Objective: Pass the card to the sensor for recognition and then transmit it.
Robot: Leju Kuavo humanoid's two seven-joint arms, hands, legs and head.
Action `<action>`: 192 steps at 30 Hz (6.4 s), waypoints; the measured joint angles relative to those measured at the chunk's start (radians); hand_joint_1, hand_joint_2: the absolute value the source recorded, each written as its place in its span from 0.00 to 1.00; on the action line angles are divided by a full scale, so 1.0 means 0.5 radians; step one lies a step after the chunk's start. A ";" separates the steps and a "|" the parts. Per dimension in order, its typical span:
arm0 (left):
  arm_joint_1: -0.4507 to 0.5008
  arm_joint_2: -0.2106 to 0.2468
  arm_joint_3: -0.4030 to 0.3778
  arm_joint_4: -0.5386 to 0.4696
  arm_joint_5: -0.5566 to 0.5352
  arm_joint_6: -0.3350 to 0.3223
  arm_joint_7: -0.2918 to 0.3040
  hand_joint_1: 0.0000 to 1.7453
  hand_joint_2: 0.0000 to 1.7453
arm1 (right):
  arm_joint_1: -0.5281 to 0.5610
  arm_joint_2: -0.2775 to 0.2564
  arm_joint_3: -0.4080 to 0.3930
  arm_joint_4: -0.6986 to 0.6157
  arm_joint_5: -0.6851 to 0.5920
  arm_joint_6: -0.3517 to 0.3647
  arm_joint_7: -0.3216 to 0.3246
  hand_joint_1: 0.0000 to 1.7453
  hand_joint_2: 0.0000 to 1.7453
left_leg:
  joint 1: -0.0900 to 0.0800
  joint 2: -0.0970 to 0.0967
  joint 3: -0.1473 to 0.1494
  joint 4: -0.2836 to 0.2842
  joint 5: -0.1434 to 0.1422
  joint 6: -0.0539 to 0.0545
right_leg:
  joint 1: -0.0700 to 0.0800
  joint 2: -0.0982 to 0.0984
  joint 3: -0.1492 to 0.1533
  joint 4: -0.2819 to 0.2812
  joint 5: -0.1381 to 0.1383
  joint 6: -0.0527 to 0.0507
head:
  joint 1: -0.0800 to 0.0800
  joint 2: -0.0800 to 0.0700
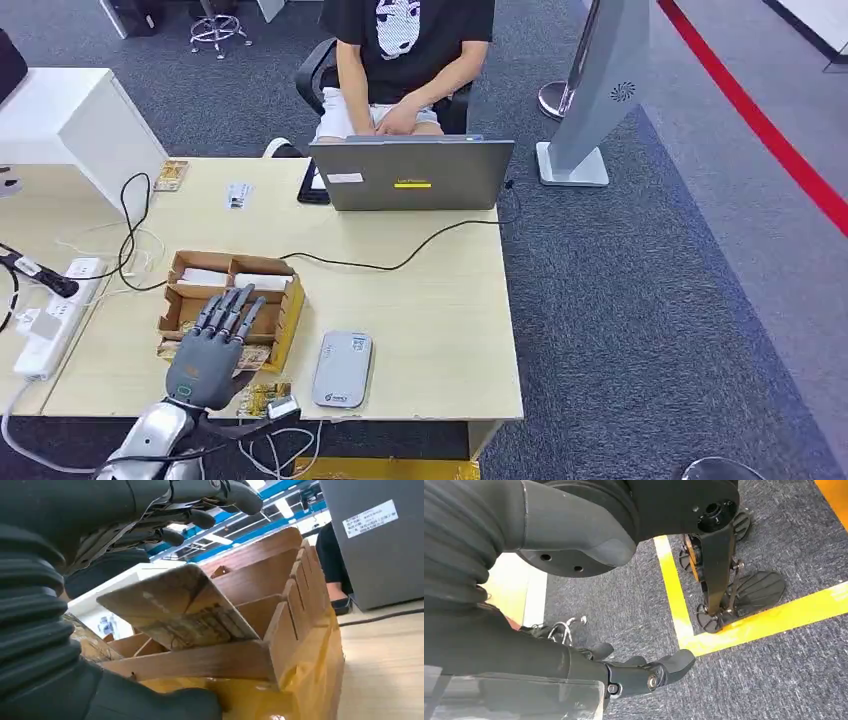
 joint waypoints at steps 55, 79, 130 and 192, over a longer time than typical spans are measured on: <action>0.055 -0.105 0.015 -0.101 -0.133 -0.046 0.002 0.00 1.00 | -0.005 0.000 0.019 0.000 -0.026 0.001 -0.001 0.00 1.00 | 0.000 0.000 0.000 0.000 0.000 0.000 | 0.000 0.000 0.000 0.000 0.000 0.000 | -0.001 0.000; 0.055 -0.105 0.015 -0.101 -0.137 -0.046 0.014 1.00 1.00 | -0.005 0.000 0.019 0.000 -0.027 0.007 -0.001 0.00 1.00 | 0.000 0.000 0.000 0.000 0.000 0.000 | 0.000 0.000 0.000 0.000 0.000 0.000 | -0.001 0.000; -0.109 -0.229 -0.082 -0.862 0.081 -0.163 -0.097 1.00 1.00 | -0.033 0.001 0.037 0.000 -0.028 -0.009 0.011 0.00 1.00 | 0.000 0.000 0.002 0.000 0.000 0.000 | 0.000 0.001 -0.001 0.000 0.002 -0.002 | -0.001 0.000; -1.278 -0.401 0.144 0.413 -0.078 -0.185 -0.092 0.00 1.00 | -0.207 0.066 0.236 0.032 0.188 0.024 0.169 0.00 1.00 | -0.001 -0.002 -0.002 0.000 0.013 -0.001 | 0.000 0.000 -0.004 0.002 0.012 -0.005 | -0.002 0.000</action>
